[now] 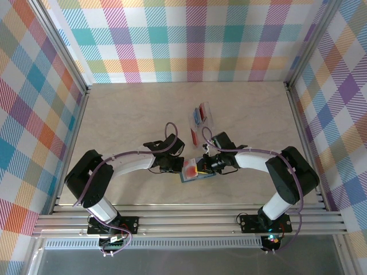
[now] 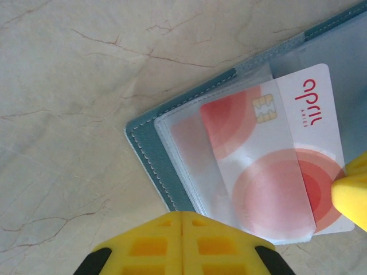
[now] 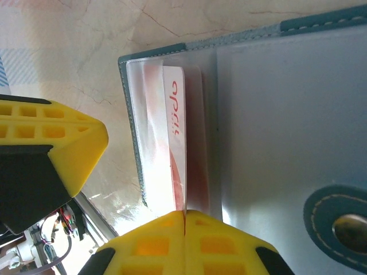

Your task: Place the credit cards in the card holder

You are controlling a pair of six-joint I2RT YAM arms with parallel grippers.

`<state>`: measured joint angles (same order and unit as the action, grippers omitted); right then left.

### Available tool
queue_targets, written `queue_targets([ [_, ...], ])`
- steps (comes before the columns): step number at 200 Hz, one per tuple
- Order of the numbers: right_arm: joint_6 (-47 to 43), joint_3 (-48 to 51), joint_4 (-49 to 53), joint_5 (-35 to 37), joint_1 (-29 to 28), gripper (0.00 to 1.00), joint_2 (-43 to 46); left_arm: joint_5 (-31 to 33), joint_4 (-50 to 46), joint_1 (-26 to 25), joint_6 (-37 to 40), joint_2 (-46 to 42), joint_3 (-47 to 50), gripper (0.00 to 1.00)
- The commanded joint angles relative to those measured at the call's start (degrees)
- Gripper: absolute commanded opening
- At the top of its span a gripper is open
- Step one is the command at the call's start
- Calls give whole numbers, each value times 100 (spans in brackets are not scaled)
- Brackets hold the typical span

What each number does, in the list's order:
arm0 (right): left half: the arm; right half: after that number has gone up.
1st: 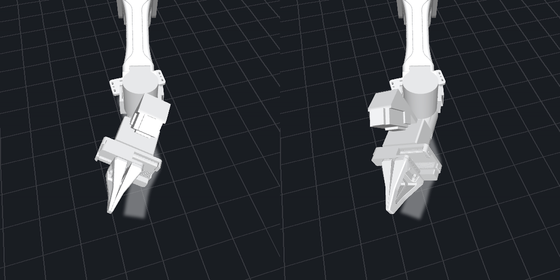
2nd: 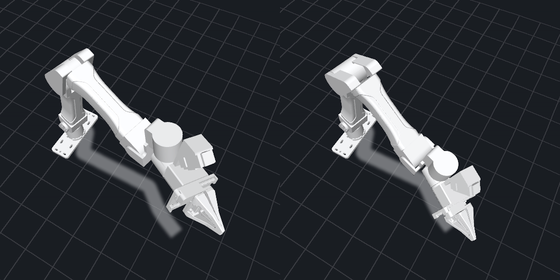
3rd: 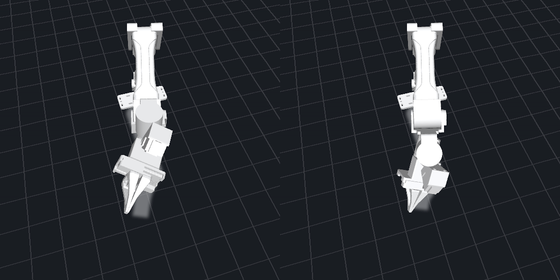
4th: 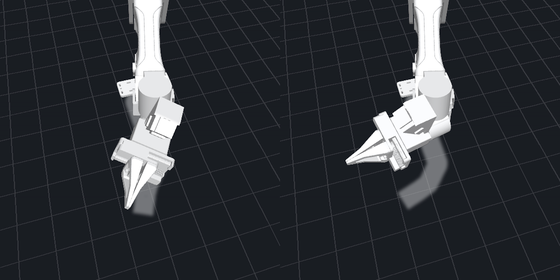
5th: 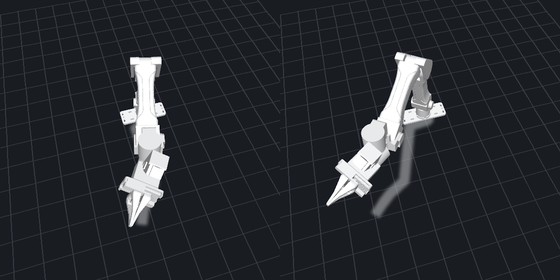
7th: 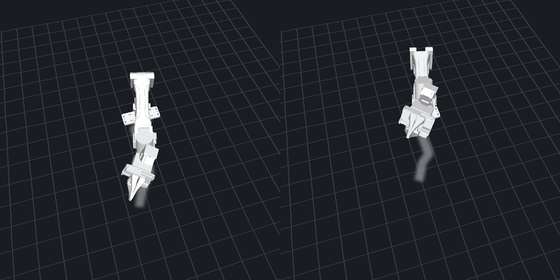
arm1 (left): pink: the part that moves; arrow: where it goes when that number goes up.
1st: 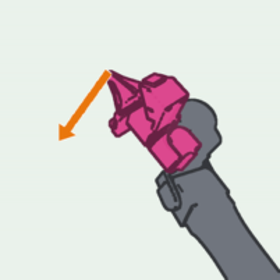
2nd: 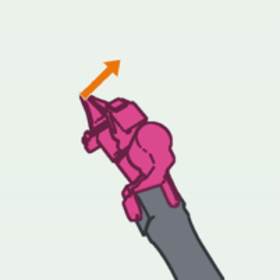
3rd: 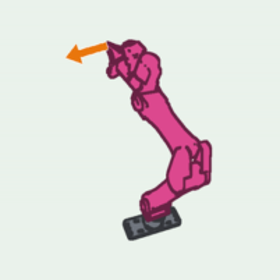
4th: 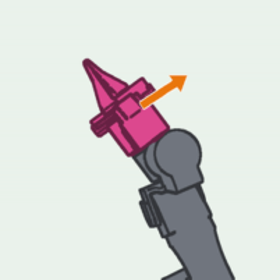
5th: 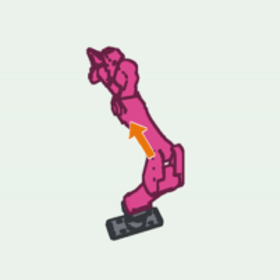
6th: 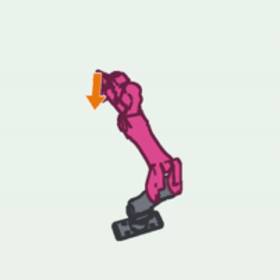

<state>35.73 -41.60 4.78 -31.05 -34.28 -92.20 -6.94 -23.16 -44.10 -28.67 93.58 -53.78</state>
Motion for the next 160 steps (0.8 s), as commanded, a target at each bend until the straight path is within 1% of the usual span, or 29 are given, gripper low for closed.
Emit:
queue_targets([
  [1,-146,-133,199,91,-52,0,-95,-145,106,27,64,221,-1,6],
  [40,-202,-198,225,45,-105,0,-171,-238,225,28,46,513,-5,5],
  [83,-239,-288,243,20,-184,0,-267,-306,395,26,-15,649,70,5],
  [160,-311,-447,300,54,-360,0,-360,-343,489,31,-51,644,133,5],
])
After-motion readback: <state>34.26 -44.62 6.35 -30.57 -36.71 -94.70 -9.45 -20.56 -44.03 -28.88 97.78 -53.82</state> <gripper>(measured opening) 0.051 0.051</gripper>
